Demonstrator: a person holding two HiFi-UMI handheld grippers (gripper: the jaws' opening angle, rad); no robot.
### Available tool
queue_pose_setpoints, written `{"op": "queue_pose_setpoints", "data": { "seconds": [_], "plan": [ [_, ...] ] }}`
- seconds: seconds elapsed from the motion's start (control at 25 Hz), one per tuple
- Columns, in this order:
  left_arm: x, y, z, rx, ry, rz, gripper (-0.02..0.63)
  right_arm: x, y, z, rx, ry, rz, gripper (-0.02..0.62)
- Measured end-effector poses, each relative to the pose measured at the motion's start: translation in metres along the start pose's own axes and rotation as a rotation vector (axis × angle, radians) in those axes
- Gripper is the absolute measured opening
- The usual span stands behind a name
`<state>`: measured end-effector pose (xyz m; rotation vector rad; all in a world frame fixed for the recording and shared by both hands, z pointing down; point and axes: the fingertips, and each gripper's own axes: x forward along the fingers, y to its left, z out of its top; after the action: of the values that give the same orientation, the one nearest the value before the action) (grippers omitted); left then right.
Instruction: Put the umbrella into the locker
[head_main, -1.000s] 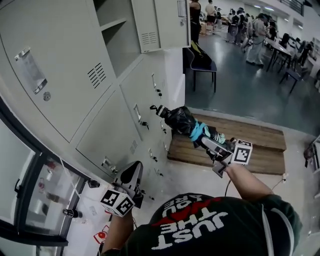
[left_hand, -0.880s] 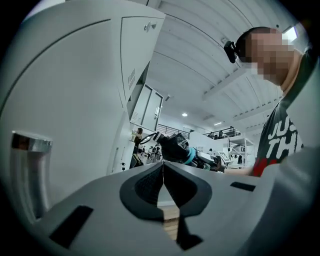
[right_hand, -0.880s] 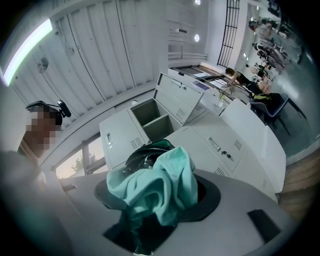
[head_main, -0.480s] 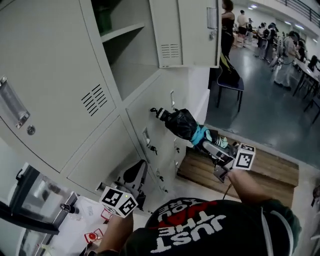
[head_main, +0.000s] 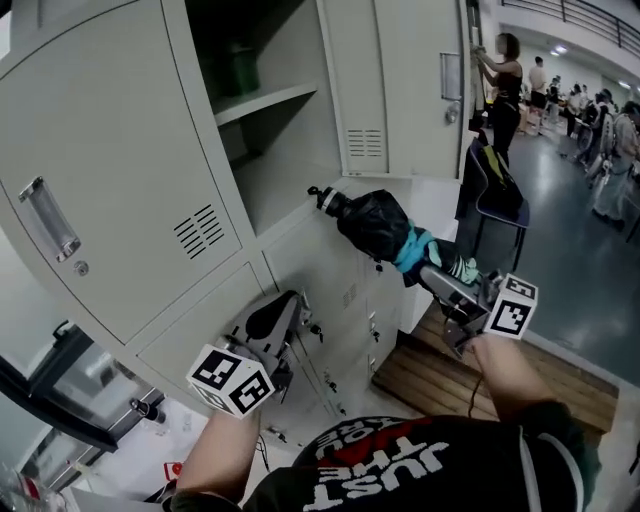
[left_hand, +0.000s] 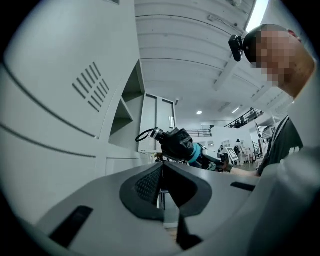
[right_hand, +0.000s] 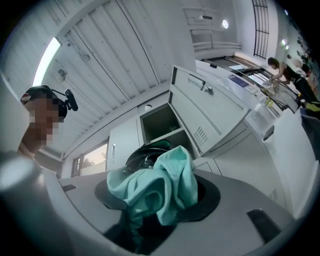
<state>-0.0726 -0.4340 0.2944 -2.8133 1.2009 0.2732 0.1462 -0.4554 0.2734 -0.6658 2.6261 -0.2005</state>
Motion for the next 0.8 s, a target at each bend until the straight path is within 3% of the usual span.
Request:
{"op": "queue_pose_setpoints", "data": {
  "seconds": [0.16, 0.32, 0.44, 0.8],
  "plan": [
    [0.002, -0.014, 0.035, 0.064, 0.004, -0.039, 0.012, 0.016, 0.016, 0.028, -0.052, -0.023, -0.005, 0.255],
    [0.005, -0.01, 0.088, 0.119, -0.008, -0.026, 0.012, 0.046, 0.039, 0.074, -0.142, -0.027, -0.008, 0.255],
    [0.009, -0.005, 0.128, 0.128, -0.018, -0.012, 0.012, 0.068, 0.056, 0.112, -0.211, -0.03, -0.001, 0.253],
    [0.023, -0.011, 0.197, 0.187, -0.03, -0.01, 0.012, 0.117, 0.072, 0.177, -0.343, -0.049, -0.037, 0.253]
  ]
}}
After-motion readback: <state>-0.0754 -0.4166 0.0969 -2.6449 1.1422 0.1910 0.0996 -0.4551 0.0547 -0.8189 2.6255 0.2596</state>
